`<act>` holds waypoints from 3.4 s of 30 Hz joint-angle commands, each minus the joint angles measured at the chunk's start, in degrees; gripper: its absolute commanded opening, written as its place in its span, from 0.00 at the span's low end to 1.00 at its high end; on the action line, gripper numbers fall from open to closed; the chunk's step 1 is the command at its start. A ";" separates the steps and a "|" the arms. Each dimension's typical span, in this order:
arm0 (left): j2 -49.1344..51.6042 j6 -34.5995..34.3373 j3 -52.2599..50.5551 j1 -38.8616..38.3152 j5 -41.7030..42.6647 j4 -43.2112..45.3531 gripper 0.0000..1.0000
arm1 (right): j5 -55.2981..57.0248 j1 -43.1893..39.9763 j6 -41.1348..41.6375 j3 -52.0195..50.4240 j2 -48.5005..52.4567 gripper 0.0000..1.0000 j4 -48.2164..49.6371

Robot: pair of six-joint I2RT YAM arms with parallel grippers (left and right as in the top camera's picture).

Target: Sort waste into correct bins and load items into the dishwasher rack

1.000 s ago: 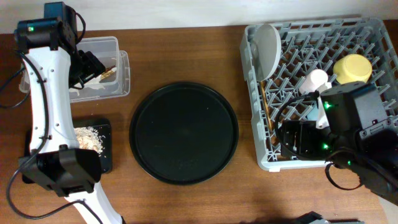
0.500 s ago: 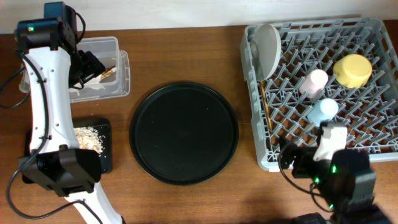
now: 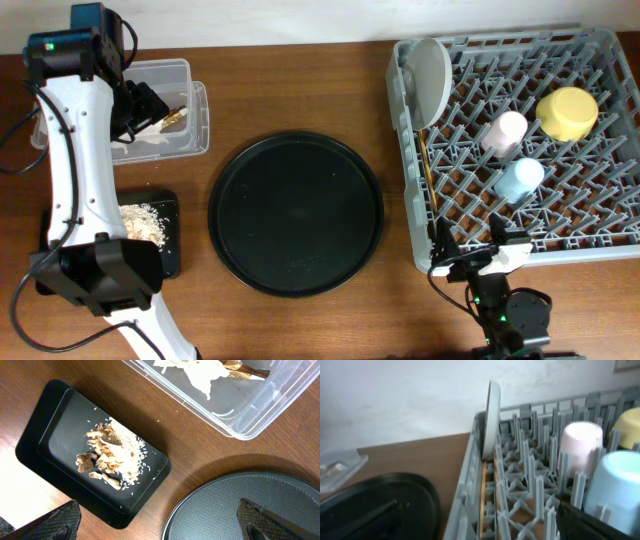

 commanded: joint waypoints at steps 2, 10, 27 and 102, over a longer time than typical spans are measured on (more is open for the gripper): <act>-1.09 0.28 0.66 0.09 -0.61 -0.07 0.99 | -0.59 -2.91 -2.93 -0.90 -0.85 0.98 2.10; -1.09 0.28 0.66 0.09 -0.63 -0.04 0.99 | -0.31 -5.68 -13.16 -0.90 -0.85 0.98 0.35; -1.09 0.28 0.66 0.09 -0.63 -0.07 0.99 | -0.96 -5.64 -14.08 -0.90 -0.85 0.98 0.39; -111.49 37.24 -131.10 -7.37 12.00 90.25 0.99 | -0.96 -5.64 -14.08 -0.90 -0.85 0.98 0.42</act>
